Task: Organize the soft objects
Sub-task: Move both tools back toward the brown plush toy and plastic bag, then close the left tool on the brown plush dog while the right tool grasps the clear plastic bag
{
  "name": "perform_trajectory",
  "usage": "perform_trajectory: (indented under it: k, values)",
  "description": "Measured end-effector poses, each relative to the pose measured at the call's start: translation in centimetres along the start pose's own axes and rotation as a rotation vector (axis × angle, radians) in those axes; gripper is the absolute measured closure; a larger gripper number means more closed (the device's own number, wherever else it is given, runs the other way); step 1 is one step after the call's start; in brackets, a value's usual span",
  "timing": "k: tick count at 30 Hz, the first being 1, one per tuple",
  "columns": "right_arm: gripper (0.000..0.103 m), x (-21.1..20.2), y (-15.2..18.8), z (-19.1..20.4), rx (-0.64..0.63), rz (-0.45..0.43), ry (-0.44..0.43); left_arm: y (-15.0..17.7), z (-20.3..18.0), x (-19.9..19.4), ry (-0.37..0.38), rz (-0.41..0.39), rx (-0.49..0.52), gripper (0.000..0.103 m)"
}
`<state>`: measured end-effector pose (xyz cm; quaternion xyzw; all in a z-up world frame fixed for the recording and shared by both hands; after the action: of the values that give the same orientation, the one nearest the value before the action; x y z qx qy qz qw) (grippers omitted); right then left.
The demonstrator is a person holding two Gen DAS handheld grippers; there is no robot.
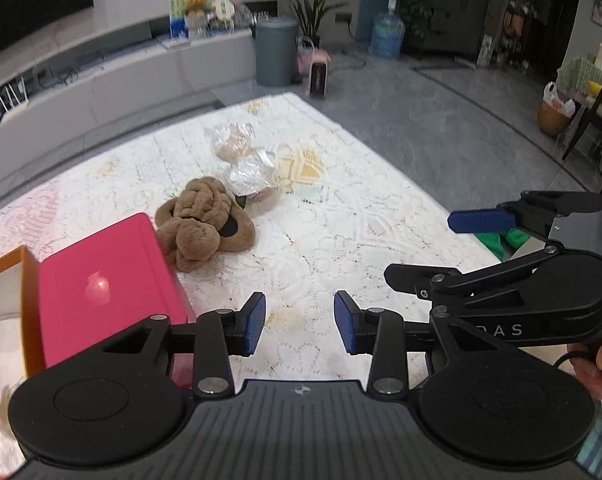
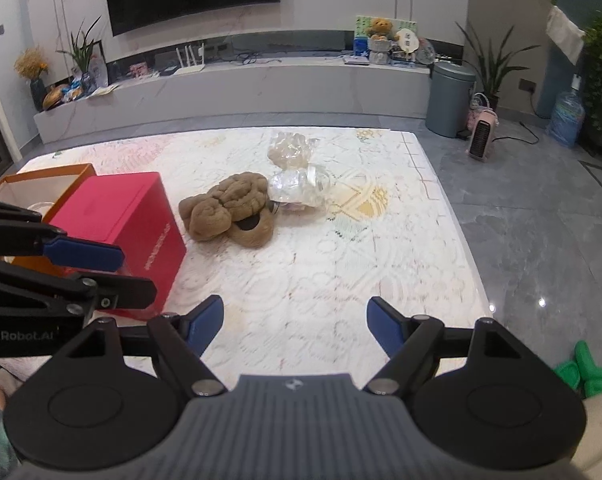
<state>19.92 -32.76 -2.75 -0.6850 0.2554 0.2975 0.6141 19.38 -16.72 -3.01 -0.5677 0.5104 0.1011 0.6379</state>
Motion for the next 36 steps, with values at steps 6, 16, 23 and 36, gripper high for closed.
perform_trajectory:
  k: [6,16,23,36]
  values:
    - [0.025,3.6,-1.8,-1.1,-0.031,0.035,-0.032,-3.0,1.5,2.5,0.003,0.090,0.015,0.059]
    - [0.025,9.8,-6.2,-1.0,-0.120,0.059,-0.077,-9.2,7.2,7.8,-0.046,0.209,-0.014,0.046]
    - [0.025,14.2,-9.8,-0.7,-0.124,0.044,-0.126,-11.5,11.3,12.0,-0.038,0.321,-0.057,0.034]
    - [0.020,22.1,-12.2,1.6,-0.095,0.111,-0.192,-12.9,15.9,13.5,-0.052,0.380,-0.046,0.031]
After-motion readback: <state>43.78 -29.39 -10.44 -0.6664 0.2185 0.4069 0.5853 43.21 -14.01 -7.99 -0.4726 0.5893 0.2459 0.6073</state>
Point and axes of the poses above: each gripper's, at about its wrist camera, not at the fingertips, and x roughly the way its jaws point, z to its left, y to its underside, the point moved 3 cm from there along x, roughly the way its jaws point, and after that the axes turned 10 degrees about y, right-handed, at the moved point
